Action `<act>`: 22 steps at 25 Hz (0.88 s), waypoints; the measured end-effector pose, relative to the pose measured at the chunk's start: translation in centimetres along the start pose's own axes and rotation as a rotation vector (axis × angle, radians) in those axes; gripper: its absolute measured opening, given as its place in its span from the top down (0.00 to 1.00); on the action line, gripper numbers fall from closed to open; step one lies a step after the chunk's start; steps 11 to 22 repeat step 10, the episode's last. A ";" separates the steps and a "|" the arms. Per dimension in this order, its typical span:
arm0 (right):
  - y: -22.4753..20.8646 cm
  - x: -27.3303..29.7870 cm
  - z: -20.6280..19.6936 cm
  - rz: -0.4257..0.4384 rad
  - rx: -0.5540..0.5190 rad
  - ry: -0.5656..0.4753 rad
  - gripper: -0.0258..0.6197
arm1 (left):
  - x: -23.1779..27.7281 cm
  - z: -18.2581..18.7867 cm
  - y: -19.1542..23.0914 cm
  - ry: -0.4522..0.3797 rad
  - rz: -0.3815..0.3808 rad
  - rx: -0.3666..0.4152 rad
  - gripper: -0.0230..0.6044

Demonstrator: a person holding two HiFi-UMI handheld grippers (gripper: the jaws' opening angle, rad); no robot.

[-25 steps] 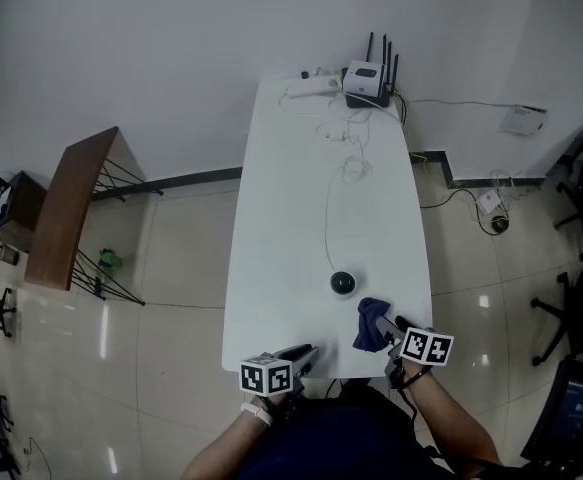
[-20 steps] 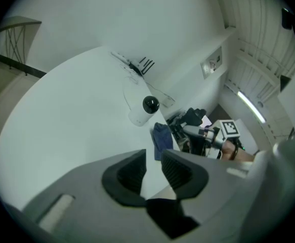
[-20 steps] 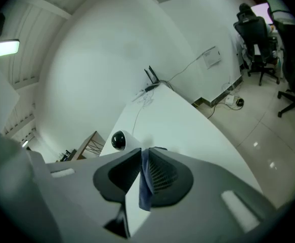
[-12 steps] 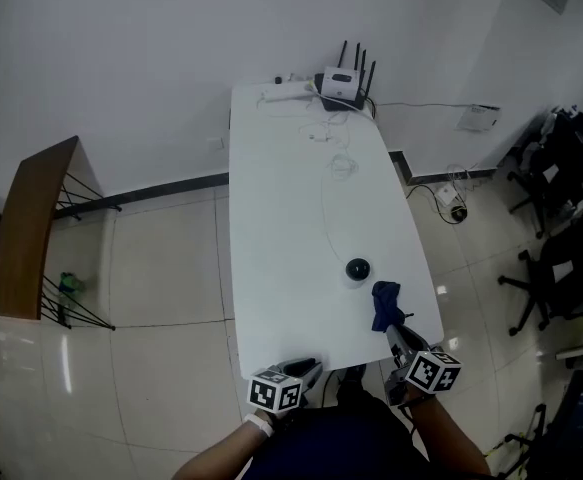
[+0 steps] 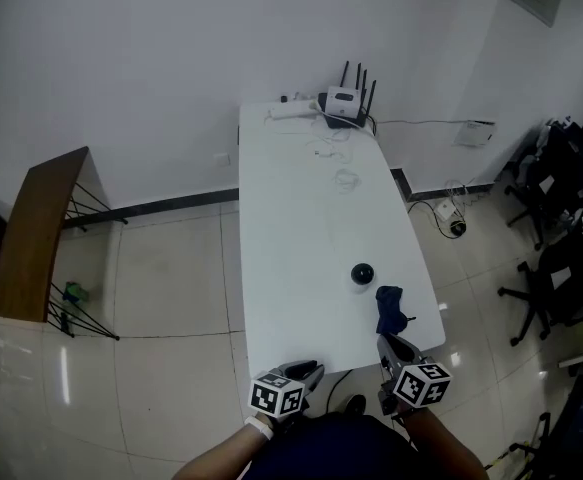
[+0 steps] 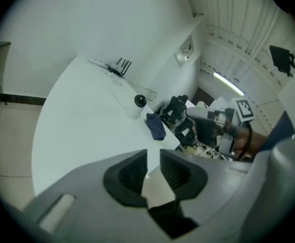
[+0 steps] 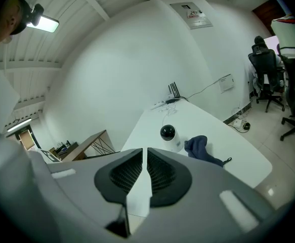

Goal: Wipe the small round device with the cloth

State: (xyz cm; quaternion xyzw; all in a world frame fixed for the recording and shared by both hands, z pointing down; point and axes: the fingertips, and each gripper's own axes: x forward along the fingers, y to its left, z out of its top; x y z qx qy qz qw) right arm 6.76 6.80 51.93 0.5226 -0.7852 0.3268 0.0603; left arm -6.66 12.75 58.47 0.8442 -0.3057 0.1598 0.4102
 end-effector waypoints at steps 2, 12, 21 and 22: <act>0.1 -0.2 0.2 0.018 -0.023 0.001 0.91 | 0.1 0.4 -0.4 -0.016 0.013 -0.008 0.84; -2.4 -3.5 0.8 0.052 -0.060 -0.007 0.91 | 2.2 -0.5 -4.5 0.002 0.035 -0.001 0.84; -2.4 -3.5 0.8 0.052 -0.060 -0.007 0.91 | 2.2 -0.5 -4.5 0.002 0.035 -0.001 0.84; -2.4 -3.5 0.8 0.052 -0.060 -0.007 0.91 | 2.2 -0.5 -4.5 0.002 0.035 -0.001 0.84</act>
